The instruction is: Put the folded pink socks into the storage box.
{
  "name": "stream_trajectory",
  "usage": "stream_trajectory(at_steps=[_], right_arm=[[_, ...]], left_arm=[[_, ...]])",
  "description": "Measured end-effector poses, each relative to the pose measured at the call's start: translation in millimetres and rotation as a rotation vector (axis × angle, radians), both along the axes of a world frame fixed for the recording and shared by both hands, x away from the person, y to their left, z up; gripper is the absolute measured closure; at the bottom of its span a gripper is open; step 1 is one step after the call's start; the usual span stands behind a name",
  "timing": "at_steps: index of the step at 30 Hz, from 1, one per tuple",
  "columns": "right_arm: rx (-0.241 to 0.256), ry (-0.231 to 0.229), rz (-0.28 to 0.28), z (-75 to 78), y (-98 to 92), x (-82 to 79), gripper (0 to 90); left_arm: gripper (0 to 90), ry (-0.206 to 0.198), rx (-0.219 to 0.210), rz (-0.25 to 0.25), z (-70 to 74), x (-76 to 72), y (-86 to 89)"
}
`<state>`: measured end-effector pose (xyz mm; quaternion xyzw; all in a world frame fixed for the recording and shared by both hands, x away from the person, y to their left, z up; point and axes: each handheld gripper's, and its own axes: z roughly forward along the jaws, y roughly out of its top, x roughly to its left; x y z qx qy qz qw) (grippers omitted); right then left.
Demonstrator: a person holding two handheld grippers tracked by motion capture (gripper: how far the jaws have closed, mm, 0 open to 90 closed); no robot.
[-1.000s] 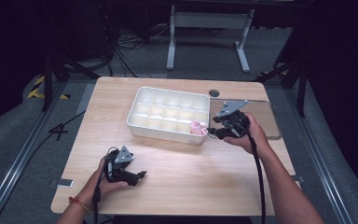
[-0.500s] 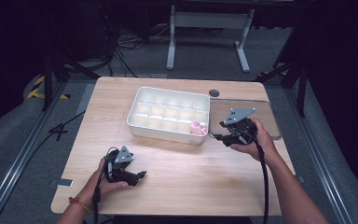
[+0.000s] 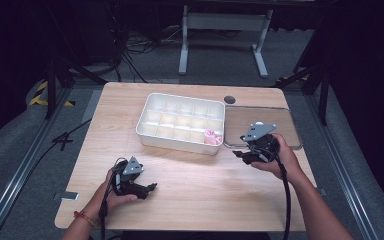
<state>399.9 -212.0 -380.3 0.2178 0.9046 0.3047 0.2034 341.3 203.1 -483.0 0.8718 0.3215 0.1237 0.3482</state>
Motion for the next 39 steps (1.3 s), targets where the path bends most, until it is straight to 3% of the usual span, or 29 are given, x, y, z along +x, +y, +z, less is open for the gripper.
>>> stream_trajectory(at_steps=[17,34,39], right_arm=[[-0.055,-0.006,-0.021,-15.9,-19.0,-14.9,40.1],[-0.056,-0.003,-0.030,-32.0,-41.5,-34.0,38.2],[-0.071,0.019,-0.032,-39.9,-48.5,-39.8,38.3]], left_arm=[[13.0,0.002,-0.003,0.001,-0.1,-0.1,-0.1],[13.0,0.003,-0.006,0.007,-0.4,-0.5,-0.4],[13.0,0.003,-0.006,0.007,-0.3,-0.6,-0.4]])
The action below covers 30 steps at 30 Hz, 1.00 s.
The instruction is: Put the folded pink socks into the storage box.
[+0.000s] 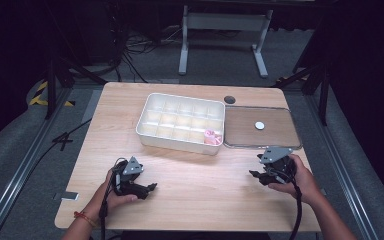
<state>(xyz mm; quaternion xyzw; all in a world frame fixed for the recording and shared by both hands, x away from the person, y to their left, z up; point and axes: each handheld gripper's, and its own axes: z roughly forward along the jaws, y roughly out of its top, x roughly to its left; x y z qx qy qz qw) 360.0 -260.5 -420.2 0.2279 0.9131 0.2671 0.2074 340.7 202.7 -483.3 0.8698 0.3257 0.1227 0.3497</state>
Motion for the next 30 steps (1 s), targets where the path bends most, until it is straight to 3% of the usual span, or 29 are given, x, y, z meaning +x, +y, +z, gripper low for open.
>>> stream_trajectory(at_steps=[5,11,25,26,27,30], right_arm=[[-0.002,0.010,-0.013,-8.5,-9.2,-7.8,37.8],[0.032,0.025,-0.030,-21.4,-20.8,-17.2,37.2],[0.188,0.059,-0.099,-54.9,-57.7,-44.0,33.3],[0.251,0.078,-0.113,-59.5,-64.1,-45.0,31.1],[0.281,0.080,-0.122,-62.3,-67.0,-44.8,29.1],[0.316,0.091,-0.140,-65.5,-72.8,-44.5,27.2]], left_arm=[[13.0,0.000,0.000,0.001,0.0,-0.1,-0.1],[13.0,0.000,-0.001,0.002,0.0,-0.2,-0.1],[13.0,0.001,0.000,0.002,0.0,-0.2,0.0],[13.0,0.001,0.000,0.002,0.0,-0.2,0.0],[13.0,0.001,0.000,0.002,0.0,-0.2,0.0],[12.9,0.001,0.000,0.002,-0.1,0.0,-0.1]])
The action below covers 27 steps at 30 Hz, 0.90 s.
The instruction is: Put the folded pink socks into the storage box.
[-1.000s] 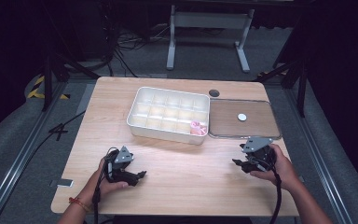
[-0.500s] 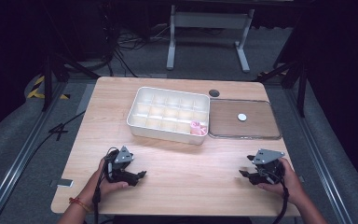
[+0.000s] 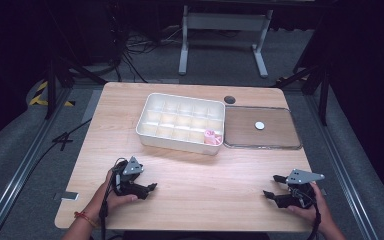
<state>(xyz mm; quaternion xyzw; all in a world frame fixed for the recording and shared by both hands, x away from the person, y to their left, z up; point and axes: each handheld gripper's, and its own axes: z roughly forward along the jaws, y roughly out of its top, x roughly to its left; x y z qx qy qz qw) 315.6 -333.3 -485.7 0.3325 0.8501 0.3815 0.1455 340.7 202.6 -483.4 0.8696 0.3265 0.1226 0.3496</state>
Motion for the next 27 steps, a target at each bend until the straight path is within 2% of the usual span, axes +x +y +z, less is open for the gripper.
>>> stream_trajectory(at_steps=[27], right_arm=[[0.003,-0.003,-0.058,-0.9,-2.6,1.1,25.7]], left_arm=[[12.3,-0.007,0.014,-0.007,0.6,1.1,0.0]])
